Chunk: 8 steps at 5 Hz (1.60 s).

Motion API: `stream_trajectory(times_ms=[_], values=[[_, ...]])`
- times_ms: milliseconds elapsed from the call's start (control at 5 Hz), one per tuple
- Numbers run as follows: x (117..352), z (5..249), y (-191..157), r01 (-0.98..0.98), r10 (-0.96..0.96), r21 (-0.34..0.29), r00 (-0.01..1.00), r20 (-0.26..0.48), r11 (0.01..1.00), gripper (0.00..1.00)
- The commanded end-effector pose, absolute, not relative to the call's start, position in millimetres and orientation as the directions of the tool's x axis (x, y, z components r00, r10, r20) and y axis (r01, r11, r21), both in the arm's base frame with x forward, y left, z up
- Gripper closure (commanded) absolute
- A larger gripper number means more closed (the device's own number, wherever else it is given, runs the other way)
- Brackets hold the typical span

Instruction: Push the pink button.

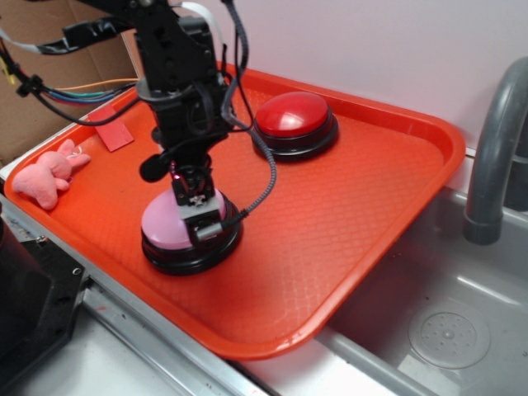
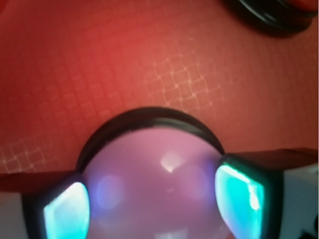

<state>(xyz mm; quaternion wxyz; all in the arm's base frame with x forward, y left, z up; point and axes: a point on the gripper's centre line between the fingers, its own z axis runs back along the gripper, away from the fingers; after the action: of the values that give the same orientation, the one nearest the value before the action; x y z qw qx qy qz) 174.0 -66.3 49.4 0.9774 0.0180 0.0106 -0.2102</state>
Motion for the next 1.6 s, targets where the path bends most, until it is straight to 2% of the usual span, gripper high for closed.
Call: stream_trajectory(times_ms=[0, 400, 1000, 1400], values=[[178.3, 85.8, -70.1, 0.43, -0.432, 0.075, 0.902, 0.003, 0.899, 0.0], [179.1, 99.3, -67.1, 0.448, -0.45, 0.092, 0.893, -0.002, 0.889, 0.0], [175.2, 117.6, -70.9, 0.437, -0.439, 0.048, 0.898, 0.022, 0.898, 0.0], [173.8, 119.7, -68.2, 0.419, -0.42, 0.039, 0.907, 0.03, 0.907, 0.0]])
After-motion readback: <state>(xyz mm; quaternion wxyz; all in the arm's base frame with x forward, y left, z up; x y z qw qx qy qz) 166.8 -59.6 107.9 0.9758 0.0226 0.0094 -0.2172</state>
